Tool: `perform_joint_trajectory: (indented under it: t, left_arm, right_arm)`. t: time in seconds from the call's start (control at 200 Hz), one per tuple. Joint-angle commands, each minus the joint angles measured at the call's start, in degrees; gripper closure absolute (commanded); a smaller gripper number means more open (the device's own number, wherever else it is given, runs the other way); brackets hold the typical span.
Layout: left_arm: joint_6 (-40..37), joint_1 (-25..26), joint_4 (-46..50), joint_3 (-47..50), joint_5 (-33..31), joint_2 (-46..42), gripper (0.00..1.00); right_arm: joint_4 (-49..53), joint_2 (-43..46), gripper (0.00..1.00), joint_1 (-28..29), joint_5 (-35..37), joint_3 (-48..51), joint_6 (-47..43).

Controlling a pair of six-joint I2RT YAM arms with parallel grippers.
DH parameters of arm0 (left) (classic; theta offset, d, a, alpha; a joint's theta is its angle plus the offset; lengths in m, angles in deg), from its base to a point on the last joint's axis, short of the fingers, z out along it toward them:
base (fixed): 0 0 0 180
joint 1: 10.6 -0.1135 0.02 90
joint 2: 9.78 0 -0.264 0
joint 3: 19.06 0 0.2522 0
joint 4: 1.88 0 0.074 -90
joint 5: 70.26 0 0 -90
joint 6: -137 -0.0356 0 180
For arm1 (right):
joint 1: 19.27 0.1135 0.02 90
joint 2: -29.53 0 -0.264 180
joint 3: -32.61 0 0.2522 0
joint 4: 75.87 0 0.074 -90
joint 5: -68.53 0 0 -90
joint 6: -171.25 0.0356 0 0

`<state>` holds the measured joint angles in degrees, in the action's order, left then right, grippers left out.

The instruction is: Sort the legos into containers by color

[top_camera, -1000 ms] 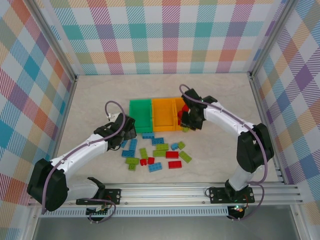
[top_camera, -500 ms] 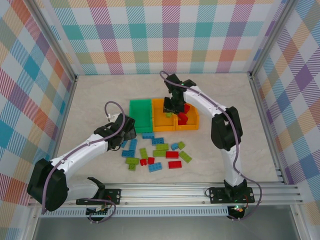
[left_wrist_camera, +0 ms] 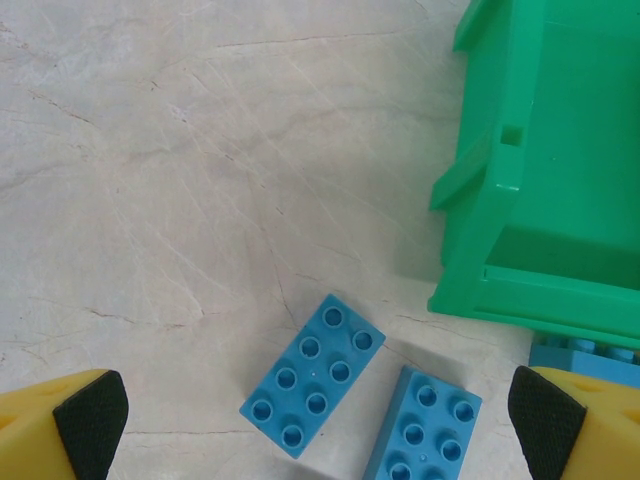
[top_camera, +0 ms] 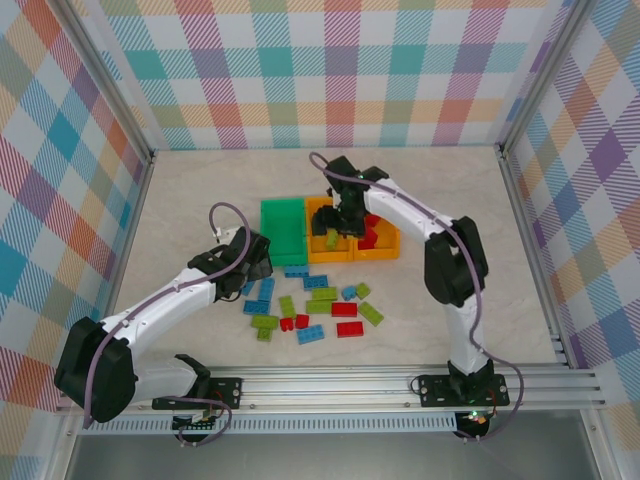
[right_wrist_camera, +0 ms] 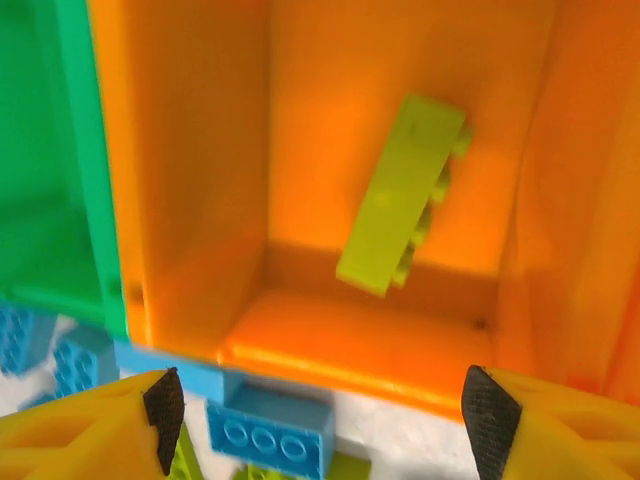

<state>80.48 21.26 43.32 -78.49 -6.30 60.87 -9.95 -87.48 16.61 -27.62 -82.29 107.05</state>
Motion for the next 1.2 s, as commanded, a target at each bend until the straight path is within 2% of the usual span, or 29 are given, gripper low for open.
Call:
perform_joint_trajectory:
  t: [0.0,0.145,0.245,0.325,0.46,0.725,0.885,1.195]
  left_arm:
    - [0.4,0.7,1.1,-0.2,-0.2,0.1,0.00]
    - [0.4,0.6,1.1,-0.4,-0.1,0.4,0.00]
    - [0.5,0.5,1.6,-0.2,-0.4,0.3,0.00]
    - [0.9,0.3,2.0,-0.1,-0.4,0.0,0.00]
    - [1.3,-0.1,2.1,-0.1,-0.1,-0.3,0.00]
    - [3.1,-0.2,3.0,1.3,-1.0,-2.4,0.00]
    - [3.4,-0.3,2.9,1.9,-0.9,-3.5,0.00]
    - [3.9,-0.4,3.7,2.2,-0.6,-3.9,0.00]
  right_arm:
    - [-4.6,11.6,0.25,1.6,-0.7,11.7,-9.9]
    - [-9.2,23.4,0.26,2.2,-2.7,29.9,-17.8]
    - [-11.0,29.3,0.27,2.8,-5.5,37.1,-22.7]
    - [-11.7,30.7,0.29,3.2,-8.6,39.9,-25.9]
    - [-13.7,28.6,0.33,6.2,-10.5,40.8,-28.4]
    - [-13.2,22.1,0.34,13.6,-3.1,38.4,-30.9]
    - [-13.3,20.9,0.33,14.2,-0.1,38.0,-30.9]
    - [-11.6,15.5,0.29,15.8,2.7,35.4,-37.1]
